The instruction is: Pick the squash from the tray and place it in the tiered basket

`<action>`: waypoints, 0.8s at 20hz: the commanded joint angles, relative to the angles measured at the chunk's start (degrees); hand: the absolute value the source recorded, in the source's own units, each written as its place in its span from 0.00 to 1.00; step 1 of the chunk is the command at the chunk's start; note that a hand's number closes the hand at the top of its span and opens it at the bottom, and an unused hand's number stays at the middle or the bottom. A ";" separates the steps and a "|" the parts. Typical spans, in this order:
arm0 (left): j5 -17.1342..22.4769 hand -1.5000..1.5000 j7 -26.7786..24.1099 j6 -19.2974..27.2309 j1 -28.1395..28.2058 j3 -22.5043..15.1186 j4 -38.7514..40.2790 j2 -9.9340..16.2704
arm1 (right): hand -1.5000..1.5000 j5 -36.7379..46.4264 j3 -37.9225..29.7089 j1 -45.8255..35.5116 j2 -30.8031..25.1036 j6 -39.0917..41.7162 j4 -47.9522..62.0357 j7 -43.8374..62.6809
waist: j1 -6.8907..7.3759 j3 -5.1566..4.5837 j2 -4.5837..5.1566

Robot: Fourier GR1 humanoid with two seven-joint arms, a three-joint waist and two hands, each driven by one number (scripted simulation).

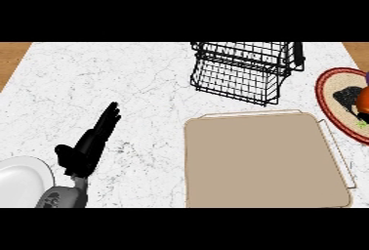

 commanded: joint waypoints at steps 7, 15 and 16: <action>-1.03 0.50 2.05 -0.44 -1.96 0.05 -0.45 -0.69 | 1.00 -5.50 -1.13 -18.39 -1.21 6.91 -5.84 16.34 | 2.24 -0.07 0.39; -3.44 0.50 -0.65 0.13 -0.06 -2.41 0.08 -3.21 | 1.00 -2.11 6.30 -40.21 4.69 6.67 3.69 28.72 | 3.43 -0.11 0.59; -1.81 0.50 0.25 -1.58 -3.07 -0.41 2.23 -2.05 | 1.00 -0.92 6.36 -43.24 4.90 6.61 8.44 26.98 | 3.30 -0.11 0.73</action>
